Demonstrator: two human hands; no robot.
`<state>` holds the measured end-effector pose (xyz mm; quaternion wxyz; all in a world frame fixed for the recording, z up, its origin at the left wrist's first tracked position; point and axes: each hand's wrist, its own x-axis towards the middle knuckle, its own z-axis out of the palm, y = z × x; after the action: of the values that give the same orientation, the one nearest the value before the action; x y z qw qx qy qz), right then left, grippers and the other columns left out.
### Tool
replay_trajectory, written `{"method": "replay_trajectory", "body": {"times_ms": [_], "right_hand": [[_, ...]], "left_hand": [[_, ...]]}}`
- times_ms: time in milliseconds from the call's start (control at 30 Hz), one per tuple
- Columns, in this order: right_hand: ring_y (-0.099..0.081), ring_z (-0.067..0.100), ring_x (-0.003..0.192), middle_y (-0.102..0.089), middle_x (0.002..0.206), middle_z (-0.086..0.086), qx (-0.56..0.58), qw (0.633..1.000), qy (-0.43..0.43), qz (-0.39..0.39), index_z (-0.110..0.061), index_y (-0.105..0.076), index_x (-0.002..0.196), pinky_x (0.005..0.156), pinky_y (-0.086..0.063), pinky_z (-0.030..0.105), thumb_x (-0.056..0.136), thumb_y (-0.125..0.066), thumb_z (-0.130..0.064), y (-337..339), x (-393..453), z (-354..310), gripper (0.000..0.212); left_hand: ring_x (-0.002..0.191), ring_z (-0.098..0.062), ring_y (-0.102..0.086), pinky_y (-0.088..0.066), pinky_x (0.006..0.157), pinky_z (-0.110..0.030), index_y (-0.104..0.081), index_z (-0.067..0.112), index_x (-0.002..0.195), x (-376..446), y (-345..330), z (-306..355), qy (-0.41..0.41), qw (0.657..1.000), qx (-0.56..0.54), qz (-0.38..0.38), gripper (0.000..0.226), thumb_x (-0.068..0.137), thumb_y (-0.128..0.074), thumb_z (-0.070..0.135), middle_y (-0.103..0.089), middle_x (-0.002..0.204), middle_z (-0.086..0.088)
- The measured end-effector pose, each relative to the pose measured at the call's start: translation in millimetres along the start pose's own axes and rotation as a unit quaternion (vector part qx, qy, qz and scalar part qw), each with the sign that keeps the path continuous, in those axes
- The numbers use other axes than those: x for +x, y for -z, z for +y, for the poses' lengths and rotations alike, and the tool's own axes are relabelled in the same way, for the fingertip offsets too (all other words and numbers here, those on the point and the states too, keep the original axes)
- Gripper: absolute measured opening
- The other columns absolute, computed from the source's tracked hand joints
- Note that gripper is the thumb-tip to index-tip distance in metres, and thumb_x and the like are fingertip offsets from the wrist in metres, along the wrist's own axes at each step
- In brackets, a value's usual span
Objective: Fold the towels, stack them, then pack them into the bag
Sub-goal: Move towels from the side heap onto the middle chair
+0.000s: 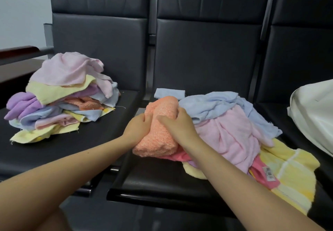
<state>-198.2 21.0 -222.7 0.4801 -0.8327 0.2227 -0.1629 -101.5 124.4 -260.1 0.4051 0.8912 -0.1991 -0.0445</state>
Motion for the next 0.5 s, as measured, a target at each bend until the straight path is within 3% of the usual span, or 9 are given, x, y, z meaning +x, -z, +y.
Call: {"method": "replay_trajectory", "body": {"times_ms": [133,267,333,400,500], "right_hand": [[-0.061,0.022,0.107,-0.064,0.120,0.008,0.050,0.992,-0.072,-0.092,-0.008,-0.055,0.128,0.082,-0.047,0.031,0.086,-0.066,-0.042,4,-4,-2,0.055],[-0.063,0.025,0.104,-0.066,0.108,0.005,0.024,0.996,0.000,-0.082,-0.012,-0.062,0.120,0.086,-0.050,0.033,0.090,-0.060,-0.033,-2,-10,-5,0.036],[-0.063,0.024,0.106,-0.066,0.113,0.006,0.063,0.994,0.016,-0.090,-0.013,-0.058,0.124,0.090,-0.051,0.035,0.089,-0.061,-0.035,-2,-14,-8,0.041],[-0.064,0.023,0.105,-0.066,0.113,0.005,0.131,0.987,0.008,-0.090,-0.015,-0.057,0.123,0.091,-0.053,0.040,0.087,-0.065,-0.035,9,-15,-16,0.042],[-0.067,0.022,0.096,-0.068,0.103,0.006,0.256,0.959,0.007,-0.117,-0.018,-0.060,0.103,0.082,-0.057,0.039,0.087,-0.067,-0.022,38,-14,-25,0.019]], "left_hand": [[0.084,-0.024,-0.059,-0.042,0.073,-0.035,-0.061,0.009,0.090,1,1,-1,-0.013,1.000,-0.025,-0.001,0.045,0.104,-0.031,0.039,-0.066,0.097,-0.014],[0.080,-0.022,-0.056,-0.040,0.067,-0.034,-0.058,0.010,0.083,-6,9,7,-0.064,0.997,-0.029,0.028,0.042,0.105,-0.033,0.035,-0.066,0.092,-0.013],[0.080,-0.020,-0.058,-0.043,0.068,-0.033,-0.059,0.015,0.081,-10,18,18,-0.089,0.992,-0.067,0.049,0.040,0.104,-0.035,0.036,-0.065,0.087,-0.007],[0.089,-0.018,-0.060,-0.048,0.080,-0.035,-0.062,0.016,0.095,-14,28,36,-0.080,0.987,-0.124,0.059,0.042,0.103,-0.033,0.046,-0.067,0.097,-0.004],[0.109,-0.021,-0.059,-0.043,0.101,-0.035,-0.059,0.013,0.119,-24,37,66,0.015,0.974,-0.228,0.013,0.065,0.095,-0.029,0.065,-0.063,0.123,-0.008]]}}
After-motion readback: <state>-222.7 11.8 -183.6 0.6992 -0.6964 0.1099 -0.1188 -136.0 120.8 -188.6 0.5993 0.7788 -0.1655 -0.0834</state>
